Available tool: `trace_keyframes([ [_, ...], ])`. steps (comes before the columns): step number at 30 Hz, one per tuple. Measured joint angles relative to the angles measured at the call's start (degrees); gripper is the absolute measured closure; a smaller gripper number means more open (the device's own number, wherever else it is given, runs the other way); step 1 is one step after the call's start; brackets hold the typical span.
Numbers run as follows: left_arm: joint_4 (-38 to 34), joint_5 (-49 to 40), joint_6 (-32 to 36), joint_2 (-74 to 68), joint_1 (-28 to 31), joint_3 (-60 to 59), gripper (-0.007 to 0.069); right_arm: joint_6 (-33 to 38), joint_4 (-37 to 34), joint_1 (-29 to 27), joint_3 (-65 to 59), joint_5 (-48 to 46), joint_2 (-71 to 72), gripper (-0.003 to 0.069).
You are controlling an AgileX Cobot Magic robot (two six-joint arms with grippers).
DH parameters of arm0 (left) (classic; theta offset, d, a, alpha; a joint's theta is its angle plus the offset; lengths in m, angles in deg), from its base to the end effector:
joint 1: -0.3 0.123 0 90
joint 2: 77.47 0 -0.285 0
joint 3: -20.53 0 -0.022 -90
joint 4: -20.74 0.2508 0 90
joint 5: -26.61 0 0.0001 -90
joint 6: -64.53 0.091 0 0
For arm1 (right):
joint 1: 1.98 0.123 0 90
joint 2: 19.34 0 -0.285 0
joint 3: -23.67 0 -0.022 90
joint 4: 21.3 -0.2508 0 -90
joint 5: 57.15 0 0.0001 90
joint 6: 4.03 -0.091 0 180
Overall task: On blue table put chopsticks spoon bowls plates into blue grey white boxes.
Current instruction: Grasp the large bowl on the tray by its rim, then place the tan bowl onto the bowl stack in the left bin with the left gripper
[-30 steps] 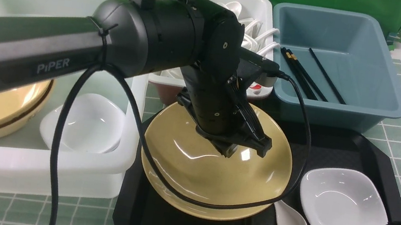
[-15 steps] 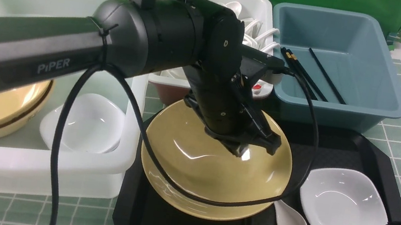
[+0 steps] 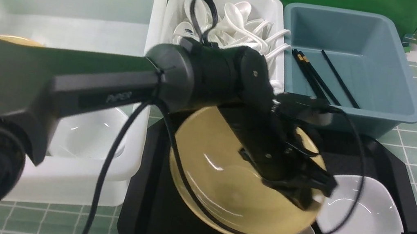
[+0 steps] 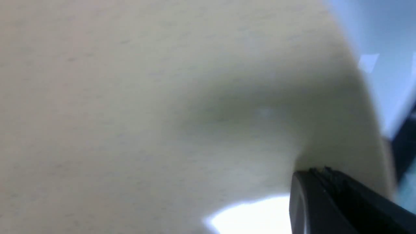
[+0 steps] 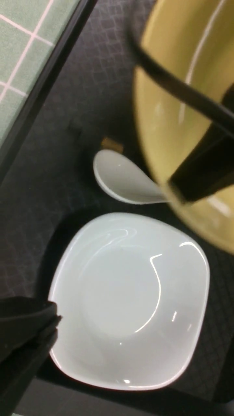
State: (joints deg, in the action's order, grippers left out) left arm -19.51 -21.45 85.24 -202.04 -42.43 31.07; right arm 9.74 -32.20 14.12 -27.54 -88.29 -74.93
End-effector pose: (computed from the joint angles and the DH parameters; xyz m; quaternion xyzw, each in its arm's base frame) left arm 0.2892 -0.3268 0.2037 0.3283 0.8874 -0.3112 0.0883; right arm 0.1383 0.0492 0.2399 -0.1832 0.9128 0.0823 0.3556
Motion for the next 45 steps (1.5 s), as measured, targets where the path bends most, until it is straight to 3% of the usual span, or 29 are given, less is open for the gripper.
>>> trace_keyframes([
  [3, -1.1, -1.5, 2.8, 0.4, -0.7, 1.9, 0.0616, 0.0, -0.1, 0.0, 0.0, -0.1, 0.0, 0.061],
  [7, 12.1, -7.0, -4.5, 2.3, 1.6, 7.4, 0.056, 0.0, -0.3, 0.0, 0.0, -0.9, 0.0, 0.061],
  [11, 27.4, -12.4, -11.5, 3.7, 3.6, 11.7, 0.0436, 0.0, -0.6, 0.0, 0.0, -1.1, 0.0, 0.061],
  [12, 33.7, -14.1, -14.5, 4.0, 4.2, 13.0, 0.0356, 0.0, -0.7, 0.0, 0.0, -1.1, 0.0, 0.061],
  [14, 39.1, -15.3, -17.5, 3.8, 4.7, 13.5, 0.0256, 0.0, -0.7, 0.0, 0.0, -0.9, 0.0, 0.061],
  [15, 39.1, -15.3, -17.8, 3.8, 4.7, 13.5, 0.0246, 0.0, -0.8, 0.0, 0.0, -0.9, 0.0, 0.061],
  [18, 43.7, -15.8, -20.7, 1.1, 4.7, 13.6, 0.0117, 0.0, -0.9, 0.0, 0.0, -0.9, 0.0, 0.061],
  [22, 44.6, -15.9, -21.3, -3.5, 4.7, 13.6, 0.0077, 0.0, -0.9, 0.0, 0.0, -0.8, 0.0, 0.061],
  [25, 44.7, -16.2, -21.1, -6.4, 4.7, 13.6, 0.012, 0.0, -1.0, 0.0, 0.0, -0.8, 0.0, 0.061],
  [30, 44.1, -18.1, -20.3, -5.0, 4.6, 14.2, 0.0375, 0.0, -1.1, 0.0, 0.0, -0.8, 0.0, 0.061],
  [37, 42.4, -18.2, -18.9, 3.4, 7.2, 14.2, 0.0604, 0.0, -1.2, 0.0, 0.0, -0.8, 0.0, 0.061],
  [45, 29.0, -18.6, -11.1, 14.3, 18.4, 13.7, 0.0618, 0.0, -1.3, 0.0, 0.0, -0.8, 0.0, 0.061],
])
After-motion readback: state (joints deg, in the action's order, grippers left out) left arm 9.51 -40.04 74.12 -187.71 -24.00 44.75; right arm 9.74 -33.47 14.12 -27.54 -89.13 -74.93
